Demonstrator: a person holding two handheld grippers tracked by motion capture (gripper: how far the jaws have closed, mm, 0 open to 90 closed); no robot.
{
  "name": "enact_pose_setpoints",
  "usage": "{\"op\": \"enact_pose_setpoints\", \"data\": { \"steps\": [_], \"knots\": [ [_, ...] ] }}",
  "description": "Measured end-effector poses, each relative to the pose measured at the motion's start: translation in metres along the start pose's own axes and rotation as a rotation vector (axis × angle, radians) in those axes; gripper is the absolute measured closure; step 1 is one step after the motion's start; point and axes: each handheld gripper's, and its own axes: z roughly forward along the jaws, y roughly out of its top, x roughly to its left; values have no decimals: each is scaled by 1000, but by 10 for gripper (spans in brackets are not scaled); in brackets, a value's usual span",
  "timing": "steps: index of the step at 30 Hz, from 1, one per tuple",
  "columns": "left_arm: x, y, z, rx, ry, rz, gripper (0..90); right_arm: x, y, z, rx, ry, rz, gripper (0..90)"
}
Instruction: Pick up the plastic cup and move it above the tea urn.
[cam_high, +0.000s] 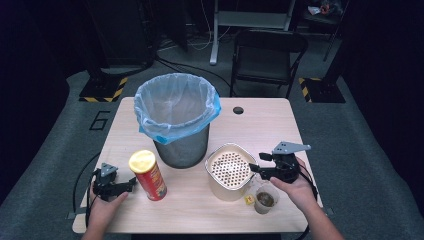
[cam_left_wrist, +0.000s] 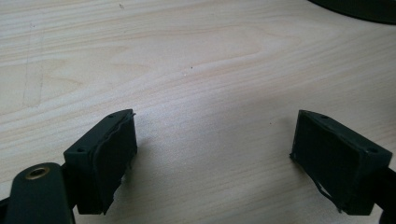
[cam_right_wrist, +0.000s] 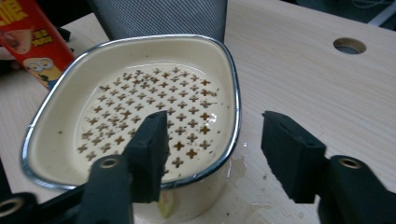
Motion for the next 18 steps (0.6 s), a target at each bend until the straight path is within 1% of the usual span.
{"op": "enact_pose_setpoints", "data": {
  "steps": [1,2,3,5,6,7,8,10,11,13,14,15,16,18],
  "knots": [
    [0,0,0,0,0,0,136,0,0,0,0,0,0,370],
    [0,0,0,0,0,0,136,3,-4,-5,-1,5,-13,317],
    [0,0,0,0,0,0,136,3,-4,-5,-1,5,-13,317],
    [0,0,0,0,0,0,136,6,-9,-10,2,0,-19,275],
    [0,0,0,0,0,0,136,9,-15,-16,6,-10,-10,227],
    [0,0,0,0,0,0,136,9,-15,-16,6,-10,-10,227],
    [0,0,0,0,0,0,136,10,-18,-18,6,-14,-1,208],
    [0,0,0,0,0,0,135,15,-28,-23,6,-20,6,173],
    [0,0,0,0,0,1,135,15,-28,-23,6,-20,6,173],
    [0,0,0,0,1,0,136,18,-35,-25,11,-27,4,156],
    [0,0,0,0,1,1,135,21,-41,-26,15,-31,8,149],
    [0,0,0,1,0,1,135,21,-41,-26,15,-31,8,149],
    [0,0,0,1,0,1,135,23,-48,-26,23,-38,3,146],
    [0,0,0,1,0,1,135,24,-51,-26,28,-40,4,145]
  ]
}}
